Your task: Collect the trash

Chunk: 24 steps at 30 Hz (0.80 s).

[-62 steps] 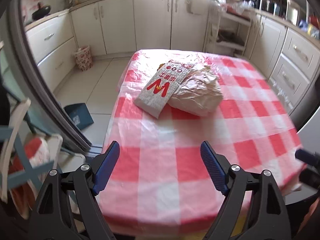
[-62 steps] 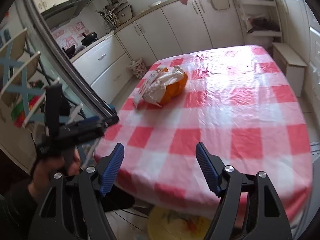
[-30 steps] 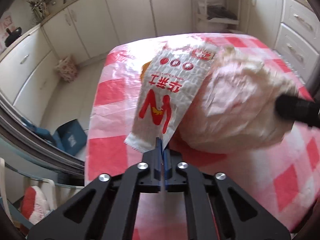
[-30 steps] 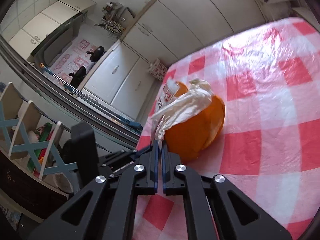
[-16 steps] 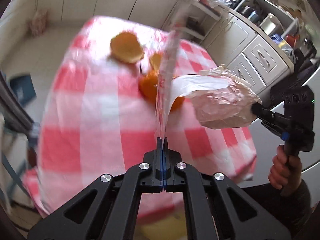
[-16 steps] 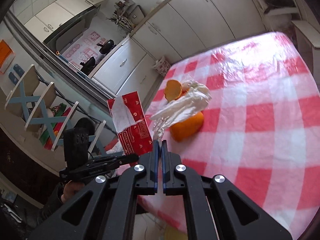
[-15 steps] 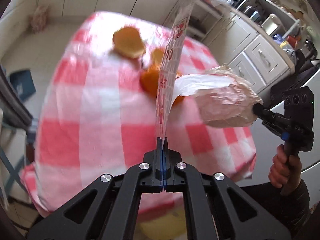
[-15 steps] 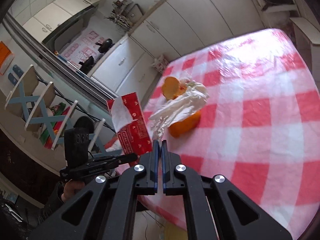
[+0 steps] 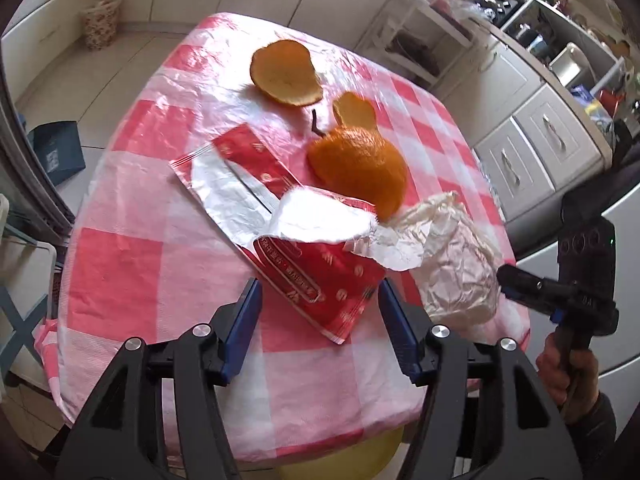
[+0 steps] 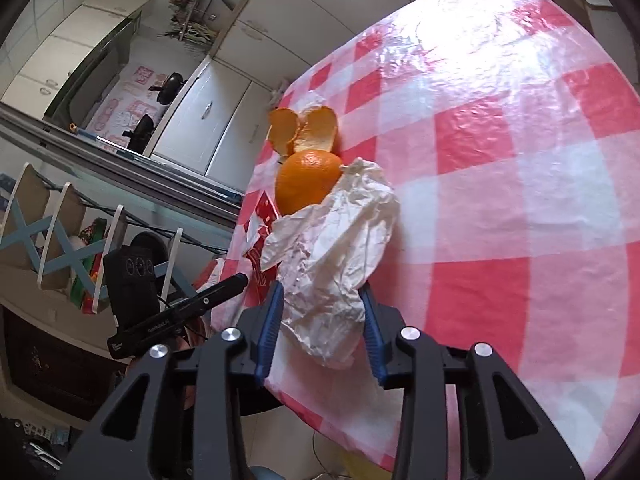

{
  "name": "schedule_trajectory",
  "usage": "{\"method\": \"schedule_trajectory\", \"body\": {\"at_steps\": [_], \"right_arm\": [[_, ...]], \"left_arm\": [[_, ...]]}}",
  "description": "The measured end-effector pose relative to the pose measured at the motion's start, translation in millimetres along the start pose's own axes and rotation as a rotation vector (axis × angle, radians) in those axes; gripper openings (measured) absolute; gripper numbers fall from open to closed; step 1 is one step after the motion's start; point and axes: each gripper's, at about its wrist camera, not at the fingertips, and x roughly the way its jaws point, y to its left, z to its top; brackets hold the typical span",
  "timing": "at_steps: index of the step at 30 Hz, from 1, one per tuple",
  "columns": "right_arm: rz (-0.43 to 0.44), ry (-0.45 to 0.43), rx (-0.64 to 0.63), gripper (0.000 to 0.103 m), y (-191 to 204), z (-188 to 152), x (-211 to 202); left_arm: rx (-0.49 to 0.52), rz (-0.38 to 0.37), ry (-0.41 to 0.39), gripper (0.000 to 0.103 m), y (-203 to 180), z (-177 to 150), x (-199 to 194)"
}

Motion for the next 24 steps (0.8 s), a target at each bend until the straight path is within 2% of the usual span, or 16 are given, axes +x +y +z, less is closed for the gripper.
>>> {"method": "schedule_trajectory", "body": {"at_steps": [2,3,4,5,7,8,12,15,17,19,20,21,22,24], "right_arm": [[-0.004,-0.01,-0.024,0.029,5.8,0.6,3.1],[-0.004,-0.013,-0.035,0.022,8.1,1.0,3.8],[-0.006,-0.019,-0.044,0.019,10.1,1.2,3.6],[-0.008,-0.028,-0.053,0.015,12.2,1.4,3.0],[-0.01,-0.044,-0.066,0.011,14.7,2.2,0.3],[-0.01,-0.052,-0.072,0.011,15.7,2.1,-1.2],[-0.009,-0.071,-0.11,0.011,22.9,2.0,-6.0],[-0.012,-0.068,-0.125,0.011,23.7,0.3,-6.1],[-0.011,-0.063,-0.132,0.011,24.7,-0.6,-5.1],[-0.006,-0.061,-0.141,0.011,26.0,-1.7,-3.4],[-0.007,-0.061,-0.143,0.011,25.8,-2.1,-2.5],[-0.01,-0.057,-0.14,0.011,24.5,-2.2,-0.7],[-0.01,-0.051,-0.136,0.011,24.5,-1.7,1.2],[-0.018,-0.041,-0.147,0.011,25.0,-1.9,5.0]], "left_arm": [[-0.023,-0.01,-0.005,0.054,8.4,6.0,-1.7],[-0.038,-0.015,-0.001,0.047,12.3,8.9,-0.9],[-0.05,-0.023,0.008,0.034,14.8,11.4,1.3],[-0.055,-0.027,0.014,0.028,12.0,13.7,7.1],[-0.061,-0.044,0.024,0.007,8.7,15.7,13.4],[-0.056,-0.045,0.022,0.003,6.3,15.9,15.5],[-0.037,-0.046,-0.007,0.0,-1.2,17.8,10.3],[-0.067,0.001,-0.002,0.001,6.0,18.2,9.5],[-0.096,0.046,-0.005,0.008,14.4,18.5,8.3],[-0.122,0.068,-0.038,0.041,21.3,21.2,5.4],[-0.126,0.075,-0.054,0.048,21.7,22.1,3.9],[-0.124,0.11,-0.08,0.063,20.1,24.0,2.8],[-0.115,0.159,-0.098,0.073,17.4,25.8,4.0],[-0.09,0.192,-0.119,0.079,11.5,28.8,11.0]]}}
